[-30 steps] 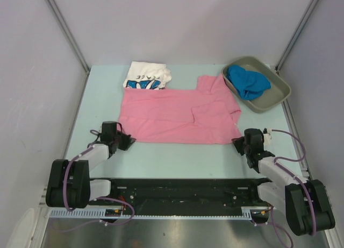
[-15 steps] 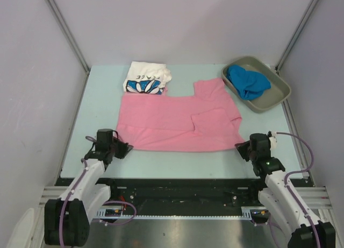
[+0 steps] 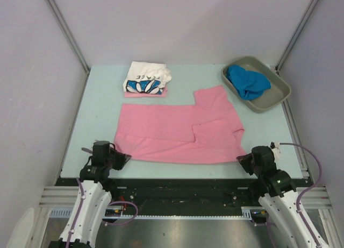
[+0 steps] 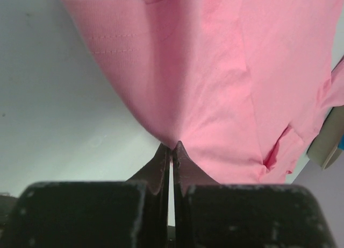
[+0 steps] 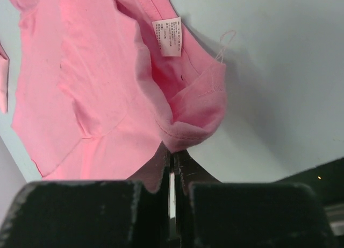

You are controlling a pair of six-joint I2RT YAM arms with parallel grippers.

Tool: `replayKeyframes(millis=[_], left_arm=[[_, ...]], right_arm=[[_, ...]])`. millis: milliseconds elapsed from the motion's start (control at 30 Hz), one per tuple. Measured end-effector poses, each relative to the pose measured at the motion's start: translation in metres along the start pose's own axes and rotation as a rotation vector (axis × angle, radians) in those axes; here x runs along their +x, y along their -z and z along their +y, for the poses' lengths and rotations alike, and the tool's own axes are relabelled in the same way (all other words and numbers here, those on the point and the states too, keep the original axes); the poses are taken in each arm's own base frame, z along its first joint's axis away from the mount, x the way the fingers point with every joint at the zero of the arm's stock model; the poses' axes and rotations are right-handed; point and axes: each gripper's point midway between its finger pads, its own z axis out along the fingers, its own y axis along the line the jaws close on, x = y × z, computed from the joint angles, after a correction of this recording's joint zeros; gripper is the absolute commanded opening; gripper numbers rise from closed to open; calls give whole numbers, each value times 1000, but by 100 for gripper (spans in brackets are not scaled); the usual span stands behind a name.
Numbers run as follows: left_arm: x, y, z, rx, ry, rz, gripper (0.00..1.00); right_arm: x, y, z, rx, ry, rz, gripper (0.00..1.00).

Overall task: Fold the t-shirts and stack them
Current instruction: Fold the tshirt

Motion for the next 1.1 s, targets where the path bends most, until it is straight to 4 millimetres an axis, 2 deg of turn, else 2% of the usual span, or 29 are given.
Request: replayKeyframes(millis=[167, 433, 467, 500, 533, 567, 600, 633, 667, 700, 733, 800, 867, 900, 933, 1000, 1100], left_arm=[[5, 9, 6, 15, 7, -2, 0], [18, 13, 22, 15, 25, 23, 0], [19, 13, 23, 14, 26, 25, 4], [20, 14, 23, 13, 25, 27, 22], [20, 14, 24, 11, 25, 29, 30], [20, 14, 24, 10, 32, 29, 37], [20, 14, 25, 7, 30, 30, 63], [21, 14, 25, 4, 31, 32, 79], [21, 13, 26, -1, 28, 35, 92], [22, 13, 27, -7, 29, 40, 100], [23, 13, 25, -6, 37, 48, 100], [21, 18, 17, 18, 35, 47, 100], [21, 19, 17, 10, 31, 51, 100], [22, 22, 18, 0, 30, 55, 100], [21, 24, 17, -5, 25, 57, 100], [18, 34, 7, 2, 17, 54, 100], [7, 48, -20, 31, -7, 42, 100]], right_arm=[[8, 13, -11, 6, 6, 27, 0], [16, 18, -23, 37, 2, 60, 0], [17, 18, -24, 38, 2, 65, 9], [18, 18, -23, 36, 2, 67, 26], [18, 18, -23, 36, -1, 69, 45], [18, 19, -23, 36, 0, 70, 51], [19, 19, -23, 36, -4, 73, 56], [18, 19, -24, 38, -3, 72, 68], [19, 19, -24, 39, 1, 73, 73], [19, 19, -24, 39, 3, 74, 76], [19, 19, -24, 41, 2, 75, 82], [19, 19, -25, 45, 5, 74, 87], [18, 19, -25, 54, 12, 74, 91], [17, 21, -23, 57, 18, 74, 98], [14, 24, -19, 56, 27, 73, 100], [6, 31, -3, 37, 48, 63, 100], [-9, 39, 32, 1, 104, 46, 100]])
